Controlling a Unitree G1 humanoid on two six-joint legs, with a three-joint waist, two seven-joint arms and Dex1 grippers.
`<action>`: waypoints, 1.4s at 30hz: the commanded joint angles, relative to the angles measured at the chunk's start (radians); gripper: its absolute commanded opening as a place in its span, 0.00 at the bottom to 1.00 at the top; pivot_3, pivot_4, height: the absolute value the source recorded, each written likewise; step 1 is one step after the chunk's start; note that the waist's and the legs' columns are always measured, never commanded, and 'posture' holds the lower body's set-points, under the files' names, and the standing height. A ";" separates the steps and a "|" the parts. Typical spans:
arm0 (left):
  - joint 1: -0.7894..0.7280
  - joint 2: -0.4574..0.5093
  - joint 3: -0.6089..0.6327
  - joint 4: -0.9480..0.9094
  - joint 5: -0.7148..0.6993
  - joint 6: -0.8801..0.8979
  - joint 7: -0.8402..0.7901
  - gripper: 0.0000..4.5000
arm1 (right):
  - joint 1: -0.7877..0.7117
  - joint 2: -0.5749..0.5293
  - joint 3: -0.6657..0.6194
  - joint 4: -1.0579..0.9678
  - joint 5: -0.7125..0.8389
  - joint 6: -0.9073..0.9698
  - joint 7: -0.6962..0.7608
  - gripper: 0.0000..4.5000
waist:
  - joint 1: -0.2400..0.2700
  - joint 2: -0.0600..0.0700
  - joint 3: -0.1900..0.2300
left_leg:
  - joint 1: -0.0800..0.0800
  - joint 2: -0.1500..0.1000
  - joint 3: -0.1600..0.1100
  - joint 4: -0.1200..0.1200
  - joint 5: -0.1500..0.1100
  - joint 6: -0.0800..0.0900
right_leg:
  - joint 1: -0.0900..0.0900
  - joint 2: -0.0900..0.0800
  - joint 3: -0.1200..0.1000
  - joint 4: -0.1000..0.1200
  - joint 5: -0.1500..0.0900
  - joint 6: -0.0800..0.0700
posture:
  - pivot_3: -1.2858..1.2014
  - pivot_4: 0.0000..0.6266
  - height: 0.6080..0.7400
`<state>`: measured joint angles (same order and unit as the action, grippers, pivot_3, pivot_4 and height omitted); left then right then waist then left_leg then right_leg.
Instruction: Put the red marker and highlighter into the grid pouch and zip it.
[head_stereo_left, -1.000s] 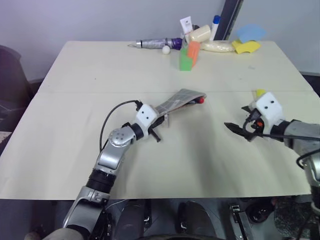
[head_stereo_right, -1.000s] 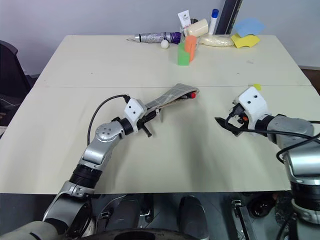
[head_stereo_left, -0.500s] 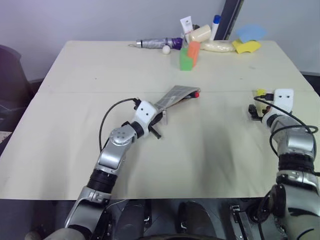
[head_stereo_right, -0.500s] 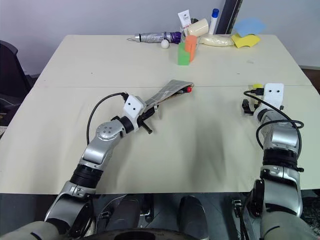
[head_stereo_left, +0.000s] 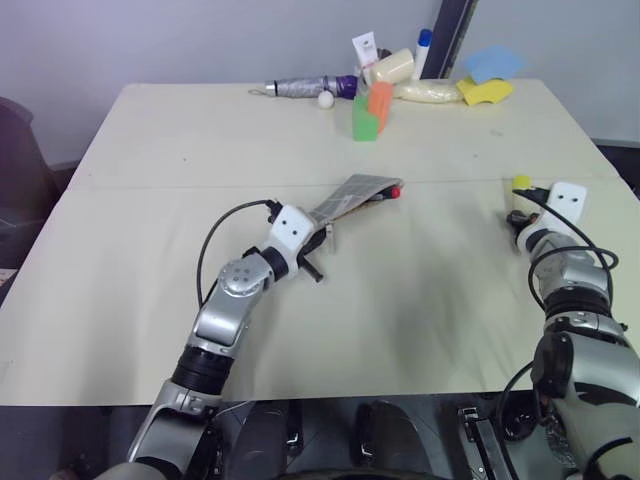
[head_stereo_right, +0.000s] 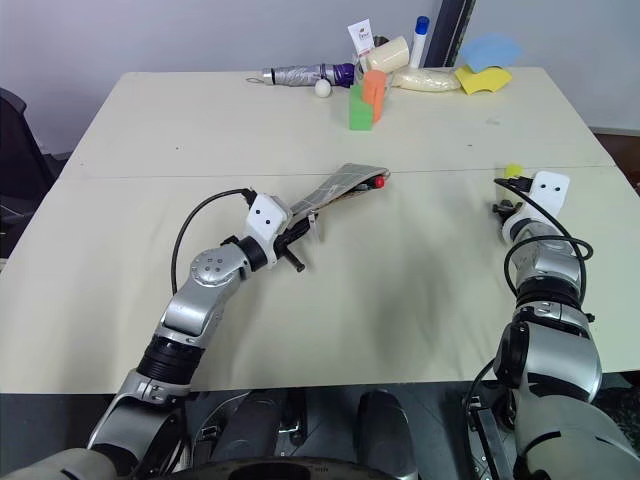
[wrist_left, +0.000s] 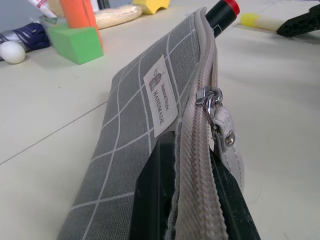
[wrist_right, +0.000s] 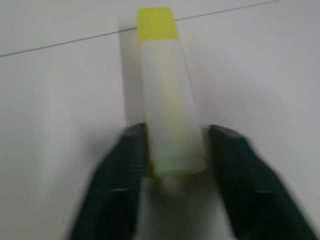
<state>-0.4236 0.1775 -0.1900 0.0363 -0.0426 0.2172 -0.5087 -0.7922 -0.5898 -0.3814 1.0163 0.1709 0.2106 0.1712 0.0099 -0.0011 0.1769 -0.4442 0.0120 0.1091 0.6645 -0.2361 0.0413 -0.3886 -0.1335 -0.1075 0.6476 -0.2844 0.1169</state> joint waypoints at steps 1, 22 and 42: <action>0.006 0.001 -0.003 -0.039 -0.004 0.004 0.001 0.00 | 0.053 -0.032 0.036 -0.153 -0.009 0.012 0.059 0.19 | 0.000 0.000 0.000 | 0.000 0.000 0.000 0.000 0.000 0.000 | 0.000 0.000 0.000 0.000 0.000 0.000 | 0.52 0.24 1.00; -0.063 0.001 -0.043 0.065 0.004 -0.066 -0.078 0.00 | 0.647 -0.329 0.156 -1.480 0.243 0.489 0.575 0.19 | 0.007 0.002 0.000 | 0.000 0.000 -0.003 0.000 -0.005 0.007 | 0.000 -0.001 0.000 -0.001 0.000 0.000 | 0.52 0.24 1.00; -0.040 0.002 -0.039 0.041 0.005 -0.069 -0.081 0.00 | 0.536 -0.322 0.242 -1.445 0.214 0.486 0.587 0.19 | 0.005 0.002 0.001 | 0.000 0.000 -0.003 0.000 -0.004 0.006 | 0.000 -0.001 0.000 -0.001 0.000 0.000 | 0.52 0.24 1.00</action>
<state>-0.4659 0.1833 -0.2226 0.1144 -0.0326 0.1664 -0.5871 -0.2398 -0.9117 -0.1410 -0.4151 0.3915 0.7107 0.7552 0.0146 0.0011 0.1774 -0.4445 0.0121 0.1066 0.6649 -0.2401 0.0475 -0.3887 -0.1343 -0.1077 0.6467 -0.2844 0.1168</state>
